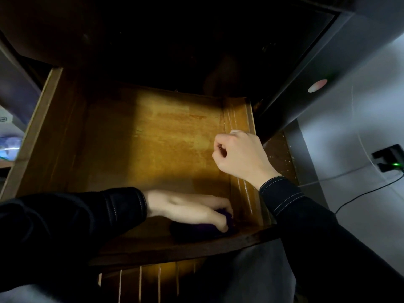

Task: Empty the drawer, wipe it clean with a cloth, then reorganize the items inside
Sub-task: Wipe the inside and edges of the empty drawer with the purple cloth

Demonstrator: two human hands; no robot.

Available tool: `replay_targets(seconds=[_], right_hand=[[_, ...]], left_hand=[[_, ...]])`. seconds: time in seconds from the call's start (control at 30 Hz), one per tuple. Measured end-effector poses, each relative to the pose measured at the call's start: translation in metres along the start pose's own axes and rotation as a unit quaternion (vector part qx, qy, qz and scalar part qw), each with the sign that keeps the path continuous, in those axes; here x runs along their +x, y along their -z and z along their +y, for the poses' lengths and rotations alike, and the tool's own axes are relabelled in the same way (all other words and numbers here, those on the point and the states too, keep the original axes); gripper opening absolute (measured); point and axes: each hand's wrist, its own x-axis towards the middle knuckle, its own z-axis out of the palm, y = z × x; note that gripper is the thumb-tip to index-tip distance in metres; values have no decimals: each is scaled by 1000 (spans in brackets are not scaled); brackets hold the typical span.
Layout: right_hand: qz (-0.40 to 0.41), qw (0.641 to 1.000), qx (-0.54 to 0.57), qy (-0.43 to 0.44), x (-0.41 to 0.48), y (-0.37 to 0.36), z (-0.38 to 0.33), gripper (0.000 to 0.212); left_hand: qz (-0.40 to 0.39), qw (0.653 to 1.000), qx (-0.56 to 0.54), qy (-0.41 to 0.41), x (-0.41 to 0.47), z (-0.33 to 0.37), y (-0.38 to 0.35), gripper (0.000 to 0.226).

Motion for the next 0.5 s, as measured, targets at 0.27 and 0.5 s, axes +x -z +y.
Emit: replay_targets(seconds=[0.27, 0.5], right_hand=[[5, 1000, -4, -1, 0, -1, 1, 13], [10, 1000, -5, -5, 0, -2, 1, 12]], left_hand=[[52, 996, 50, -57, 17, -9, -10, 21], [60, 988, -77, -124, 11, -3, -6, 22]])
